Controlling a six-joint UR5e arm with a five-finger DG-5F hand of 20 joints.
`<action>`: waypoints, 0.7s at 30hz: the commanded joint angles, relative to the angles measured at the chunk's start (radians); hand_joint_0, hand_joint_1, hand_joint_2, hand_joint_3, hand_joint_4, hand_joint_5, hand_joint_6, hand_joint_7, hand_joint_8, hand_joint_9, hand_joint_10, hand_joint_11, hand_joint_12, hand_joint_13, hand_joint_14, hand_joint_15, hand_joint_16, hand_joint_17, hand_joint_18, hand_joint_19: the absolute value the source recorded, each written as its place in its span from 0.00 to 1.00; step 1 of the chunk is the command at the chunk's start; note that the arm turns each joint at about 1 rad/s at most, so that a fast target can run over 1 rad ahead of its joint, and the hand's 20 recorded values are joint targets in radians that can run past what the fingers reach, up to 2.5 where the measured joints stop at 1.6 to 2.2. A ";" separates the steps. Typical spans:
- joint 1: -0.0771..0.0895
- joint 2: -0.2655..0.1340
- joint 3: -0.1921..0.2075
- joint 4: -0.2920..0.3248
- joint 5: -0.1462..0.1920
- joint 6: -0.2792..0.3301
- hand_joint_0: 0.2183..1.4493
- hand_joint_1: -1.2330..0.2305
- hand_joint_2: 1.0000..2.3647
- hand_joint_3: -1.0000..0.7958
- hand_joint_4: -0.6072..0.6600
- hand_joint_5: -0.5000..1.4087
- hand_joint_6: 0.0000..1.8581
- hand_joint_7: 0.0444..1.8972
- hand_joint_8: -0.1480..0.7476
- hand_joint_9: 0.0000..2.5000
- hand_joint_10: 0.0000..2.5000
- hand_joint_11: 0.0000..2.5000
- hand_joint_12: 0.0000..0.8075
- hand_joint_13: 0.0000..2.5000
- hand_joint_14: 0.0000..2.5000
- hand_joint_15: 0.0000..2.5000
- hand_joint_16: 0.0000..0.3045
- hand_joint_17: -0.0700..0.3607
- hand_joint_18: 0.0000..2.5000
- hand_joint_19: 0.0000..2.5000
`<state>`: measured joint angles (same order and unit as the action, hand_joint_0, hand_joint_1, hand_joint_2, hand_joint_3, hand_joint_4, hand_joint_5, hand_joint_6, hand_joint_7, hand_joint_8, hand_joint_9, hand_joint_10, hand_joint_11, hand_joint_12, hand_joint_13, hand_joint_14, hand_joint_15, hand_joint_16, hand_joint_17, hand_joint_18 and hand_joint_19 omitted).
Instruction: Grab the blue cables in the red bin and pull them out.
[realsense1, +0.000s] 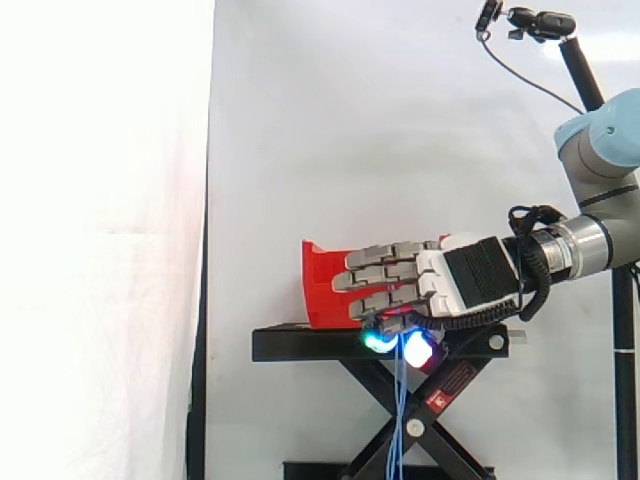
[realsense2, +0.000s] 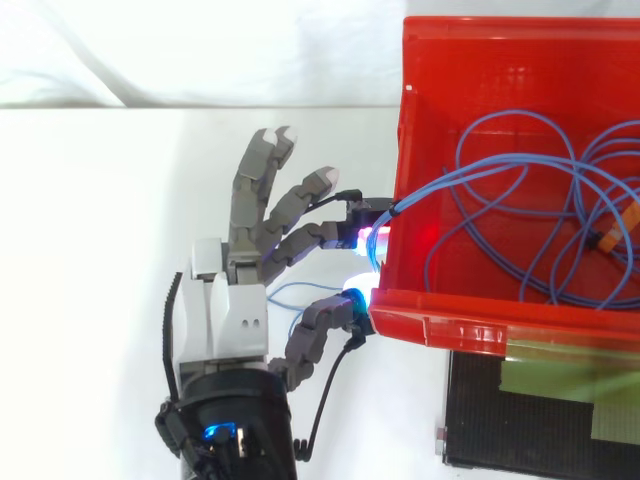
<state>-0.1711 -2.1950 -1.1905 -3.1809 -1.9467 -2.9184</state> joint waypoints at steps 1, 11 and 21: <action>-0.001 0.000 0.000 0.001 0.000 0.000 0.57 0.18 0.00 0.00 0.69 0.69 0.00 0.33 0.52 0.30 0.00 0.13 0.41 0.14 0.00 0.13 0.15 0.40 0.05 0.14; 0.001 0.000 -0.001 -0.004 0.000 0.000 0.57 0.18 0.00 0.00 0.69 0.71 0.09 0.32 0.52 0.31 0.00 0.13 0.41 0.15 0.01 0.13 0.15 0.40 0.06 0.14; 0.004 0.000 -0.001 -0.010 0.000 0.005 0.59 0.23 0.00 0.00 0.65 0.69 0.35 0.22 0.52 0.33 0.01 0.15 0.41 0.16 0.01 0.14 0.15 0.39 0.07 0.15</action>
<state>-0.1689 -2.1951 -1.1918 -3.1897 -1.9468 -2.9174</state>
